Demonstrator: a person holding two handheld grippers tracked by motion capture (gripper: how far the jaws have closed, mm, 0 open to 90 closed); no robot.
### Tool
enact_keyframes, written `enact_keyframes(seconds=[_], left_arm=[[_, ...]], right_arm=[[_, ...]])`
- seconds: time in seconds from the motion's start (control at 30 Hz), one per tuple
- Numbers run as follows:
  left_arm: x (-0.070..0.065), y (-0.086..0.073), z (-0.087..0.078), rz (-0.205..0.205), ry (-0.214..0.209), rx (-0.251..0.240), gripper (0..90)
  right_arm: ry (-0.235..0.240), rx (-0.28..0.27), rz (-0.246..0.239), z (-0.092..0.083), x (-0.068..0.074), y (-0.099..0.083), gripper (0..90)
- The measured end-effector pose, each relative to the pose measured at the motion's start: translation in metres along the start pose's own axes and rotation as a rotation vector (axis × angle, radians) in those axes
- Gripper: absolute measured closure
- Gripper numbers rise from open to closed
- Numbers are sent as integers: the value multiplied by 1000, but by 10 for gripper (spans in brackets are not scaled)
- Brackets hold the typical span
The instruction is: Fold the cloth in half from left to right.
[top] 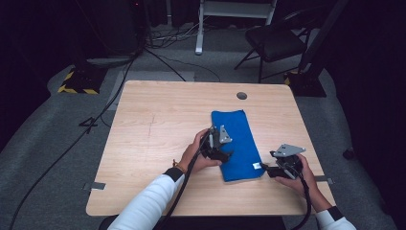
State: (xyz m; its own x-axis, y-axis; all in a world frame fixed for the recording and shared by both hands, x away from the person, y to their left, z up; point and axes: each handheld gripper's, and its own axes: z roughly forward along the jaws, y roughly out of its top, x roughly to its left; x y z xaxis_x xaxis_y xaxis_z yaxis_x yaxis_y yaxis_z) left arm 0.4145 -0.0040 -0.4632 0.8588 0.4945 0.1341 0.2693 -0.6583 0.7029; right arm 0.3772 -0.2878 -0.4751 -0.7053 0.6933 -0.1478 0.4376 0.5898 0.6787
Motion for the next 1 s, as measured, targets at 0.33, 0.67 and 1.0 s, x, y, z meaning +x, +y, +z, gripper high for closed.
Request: enact_keyframes(seconds=[0.33,0.67,1.0], left_arm=[[-23,-25,0,23,-61,78,177],[-26,-35,0,18,-64,90,188],[-31,-48,-15,29,-47,95,189]], right_arm=[[44,18,-30,9,2,-4,350],[75,23,-36,12,6,-5,356],[125,20,-44,12,18,-4,349]])
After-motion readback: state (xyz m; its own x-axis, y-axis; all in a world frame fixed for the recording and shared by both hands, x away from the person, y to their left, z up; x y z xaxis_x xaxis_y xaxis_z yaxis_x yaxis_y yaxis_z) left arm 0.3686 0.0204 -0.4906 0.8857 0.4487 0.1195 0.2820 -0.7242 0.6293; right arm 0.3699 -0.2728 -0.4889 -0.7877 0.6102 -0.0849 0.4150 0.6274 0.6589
